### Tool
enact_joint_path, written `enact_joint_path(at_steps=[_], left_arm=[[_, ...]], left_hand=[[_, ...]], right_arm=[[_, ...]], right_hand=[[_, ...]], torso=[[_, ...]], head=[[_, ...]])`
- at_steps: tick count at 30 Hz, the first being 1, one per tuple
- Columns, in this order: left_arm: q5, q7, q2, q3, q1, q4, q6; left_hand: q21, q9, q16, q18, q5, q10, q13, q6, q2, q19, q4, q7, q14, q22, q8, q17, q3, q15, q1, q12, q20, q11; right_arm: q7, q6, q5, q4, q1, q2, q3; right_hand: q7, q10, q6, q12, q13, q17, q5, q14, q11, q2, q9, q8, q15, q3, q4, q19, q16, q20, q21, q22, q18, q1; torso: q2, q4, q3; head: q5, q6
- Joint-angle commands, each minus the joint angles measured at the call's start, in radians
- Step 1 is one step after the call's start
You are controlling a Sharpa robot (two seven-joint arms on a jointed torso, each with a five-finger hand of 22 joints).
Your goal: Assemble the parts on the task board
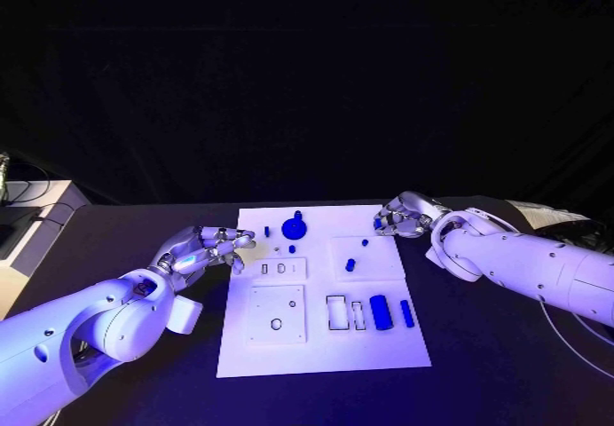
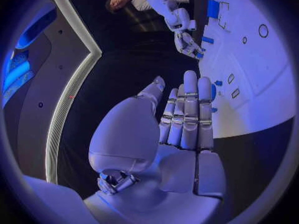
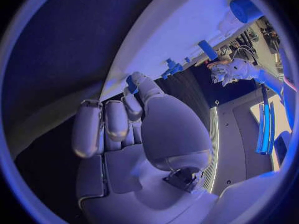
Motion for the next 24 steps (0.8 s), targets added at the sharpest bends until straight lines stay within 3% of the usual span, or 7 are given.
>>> enact_joint_path(at_steps=[1, 5, 11, 17, 24], left_arm=[[-0.001, 0.009, 0.001, 0.001, 0.000, 0.003, 0.010], [-0.001, 0.008, 0.000, 0.001, 0.000, 0.002, 0.009], [-0.001, 0.007, -0.002, 0.001, 0.000, 0.003, 0.007], [-0.001, 0.005, -0.002, 0.001, 0.000, 0.005, 0.007], [-0.001, 0.004, -0.002, 0.001, 0.000, 0.008, 0.009]], left_hand=[[0.003, 0.001, 0.003, 0.013, -0.001, -0.005, 0.001, -0.004, 0.004, -0.003, -0.001, 0.000, -0.007, -0.001, -0.004, -0.001, -0.003, -0.001, 0.001, -0.004, -0.001, 0.004], [0.003, 0.001, 0.003, 0.013, -0.001, -0.005, 0.001, -0.004, 0.004, -0.003, -0.001, 0.000, -0.007, -0.001, -0.004, -0.001, -0.003, -0.001, 0.001, -0.004, -0.001, 0.004], [0.004, 0.001, 0.003, 0.014, -0.001, -0.006, 0.001, -0.005, 0.005, -0.004, -0.002, 0.000, -0.007, -0.002, -0.004, -0.001, -0.003, -0.001, 0.002, -0.004, -0.001, 0.004], [0.004, 0.001, 0.003, 0.014, -0.001, -0.006, 0.001, -0.005, 0.005, -0.004, -0.002, 0.000, -0.007, -0.002, -0.004, -0.001, -0.003, -0.001, 0.002, -0.004, -0.001, 0.004], [0.004, 0.001, 0.003, 0.014, -0.001, -0.006, 0.001, -0.005, 0.005, -0.004, -0.002, 0.000, -0.007, -0.002, -0.004, -0.001, -0.003, -0.001, 0.002, -0.004, -0.001, 0.004]], right_arm=[[-0.031, -0.102, -0.015, 0.018, 0.000, -0.004, 0.000], [-0.062, -0.141, -0.011, 0.056, 0.003, -0.014, 0.001], [-0.093, -0.135, -0.008, 0.123, 0.024, -0.024, 0.003], [-0.187, -0.130, -0.049, 0.232, 0.040, -0.030, 0.004], [-0.294, -0.121, -0.082, 0.348, 0.033, -0.003, -0.004]], right_hand=[[0.008, 0.001, 0.022, 0.006, 0.002, 0.001, 0.013, 0.001, -0.008, 0.012, 0.003, 0.005, -0.007, -0.002, 0.003, 0.040, 0.000, -0.008, 0.006, 0.181, -0.011, -0.002], [0.010, 0.002, 0.020, 0.004, 0.004, 0.004, 0.024, 0.001, -0.008, 0.008, 0.003, 0.003, -0.007, -0.003, 0.000, 0.040, 0.001, -0.009, 0.006, 0.181, -0.011, -0.003], [0.016, -0.004, 0.008, -0.008, 0.004, 0.009, 0.008, 0.001, -0.003, 0.000, 0.002, 0.000, -0.004, -0.004, -0.005, 0.039, 0.001, -0.007, 0.005, 0.181, -0.012, -0.002], [0.016, -0.001, 0.006, -0.007, 0.006, 0.012, -0.004, 0.001, -0.003, 0.000, 0.002, 0.000, -0.004, -0.006, -0.003, 0.040, 0.002, -0.006, 0.006, 0.181, -0.011, -0.004], [0.016, -0.003, 0.004, -0.011, 0.005, 0.010, 0.000, 0.000, -0.003, -0.005, 0.002, 0.000, -0.003, -0.009, 0.002, 0.039, -0.001, -0.006, 0.002, 0.180, -0.010, -0.010]], torso=[[0.000, 0.0003, 0.0001], [-0.001, 0.0002, -0.0004], [-0.003, -0.0018, -0.0026], [-0.007, -0.0028, -0.0055], [-0.010, -0.0058, -0.0084]], head=[[0.001, -0.001], [0.004, -0.004], [0.008, -0.004], [0.018, -0.008], [0.032, -0.014]])
